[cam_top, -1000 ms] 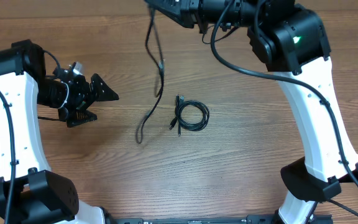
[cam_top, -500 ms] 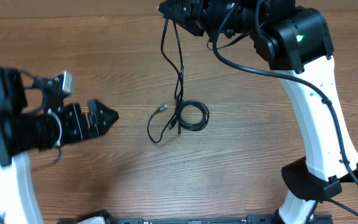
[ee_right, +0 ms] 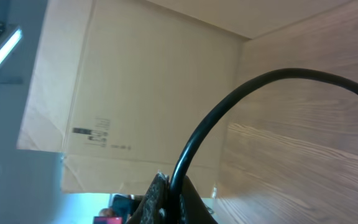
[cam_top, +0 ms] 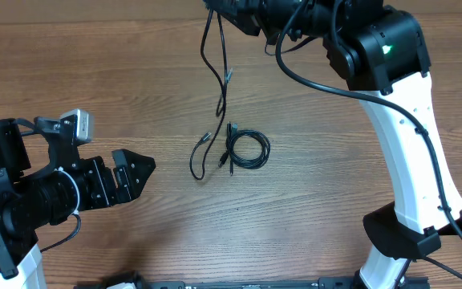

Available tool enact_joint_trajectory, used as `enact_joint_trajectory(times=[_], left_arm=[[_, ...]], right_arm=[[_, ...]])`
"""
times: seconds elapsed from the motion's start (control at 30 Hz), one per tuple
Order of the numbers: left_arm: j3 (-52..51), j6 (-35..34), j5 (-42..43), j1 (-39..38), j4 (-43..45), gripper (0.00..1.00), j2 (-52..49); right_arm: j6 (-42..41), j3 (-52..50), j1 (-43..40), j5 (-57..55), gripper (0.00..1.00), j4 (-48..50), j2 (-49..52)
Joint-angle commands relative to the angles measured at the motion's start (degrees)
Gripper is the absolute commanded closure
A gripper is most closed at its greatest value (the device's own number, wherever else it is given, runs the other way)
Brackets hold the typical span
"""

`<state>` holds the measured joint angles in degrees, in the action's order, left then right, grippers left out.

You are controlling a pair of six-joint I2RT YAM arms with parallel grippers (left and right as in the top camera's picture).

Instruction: Untangle cables

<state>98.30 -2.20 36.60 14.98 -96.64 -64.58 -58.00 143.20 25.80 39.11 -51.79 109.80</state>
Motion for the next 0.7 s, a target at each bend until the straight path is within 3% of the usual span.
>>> enact_joint_trajectory(times=[0.0,0.23,0.53,0.67], left_arm=[[0.8,4.4,4.9,-0.4,0.0,0.01,0.0],[0.8,5.5,9.0,-3.0,-0.2,0.0,0.6],[0.8,6.3,6.9,-12.2,-0.1,0.0,0.3],[0.8,7.0,6.9,-14.6,-0.1,0.0,0.3]], right_arm=[[-2.0,0.8,-0.3,3.1,0.96,2.0,-0.4],[-2.1,0.8,-0.3,5.8,0.96,2.3,-0.4],[-2.3,0.8,-0.3,6.0,0.96,1.8,-0.4],[-6.6,0.8,-0.5,5.5,0.96,1.9,-0.4]])
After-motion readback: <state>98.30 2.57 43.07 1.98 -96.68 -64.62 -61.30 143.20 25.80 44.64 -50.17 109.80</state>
